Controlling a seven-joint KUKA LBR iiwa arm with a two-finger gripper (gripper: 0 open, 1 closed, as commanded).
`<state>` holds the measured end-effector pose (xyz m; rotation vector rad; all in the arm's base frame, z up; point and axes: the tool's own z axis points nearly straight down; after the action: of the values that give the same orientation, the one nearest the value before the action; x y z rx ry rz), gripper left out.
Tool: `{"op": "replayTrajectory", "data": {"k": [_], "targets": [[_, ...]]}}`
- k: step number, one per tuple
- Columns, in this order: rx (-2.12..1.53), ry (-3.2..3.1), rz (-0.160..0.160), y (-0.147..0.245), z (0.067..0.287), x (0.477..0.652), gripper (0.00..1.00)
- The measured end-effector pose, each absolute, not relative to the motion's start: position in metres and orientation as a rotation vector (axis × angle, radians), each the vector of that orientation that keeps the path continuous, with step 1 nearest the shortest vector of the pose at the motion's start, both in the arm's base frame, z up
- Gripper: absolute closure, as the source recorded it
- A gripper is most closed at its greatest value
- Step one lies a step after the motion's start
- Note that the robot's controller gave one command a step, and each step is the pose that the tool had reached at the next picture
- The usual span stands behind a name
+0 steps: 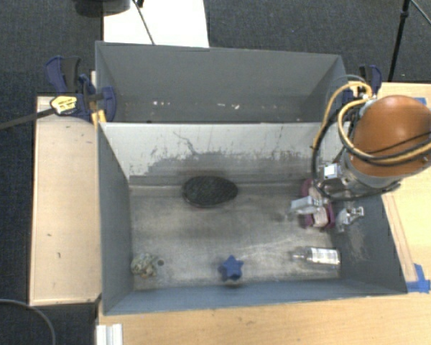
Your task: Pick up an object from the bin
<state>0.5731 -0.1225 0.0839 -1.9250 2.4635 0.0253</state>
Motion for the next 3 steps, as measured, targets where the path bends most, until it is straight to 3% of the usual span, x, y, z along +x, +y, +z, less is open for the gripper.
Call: {"op": "replayTrajectory", "data": {"k": [1,2,3], "targets": [[-1.923,2.485,0.014,-0.134,0.081,0.57,1.0],[-1.92,2.477,-0.011,-0.137,0.187,0.582,1.0],[-2.068,2.365,0.006,-0.13,0.141,0.561,1.0]]}}
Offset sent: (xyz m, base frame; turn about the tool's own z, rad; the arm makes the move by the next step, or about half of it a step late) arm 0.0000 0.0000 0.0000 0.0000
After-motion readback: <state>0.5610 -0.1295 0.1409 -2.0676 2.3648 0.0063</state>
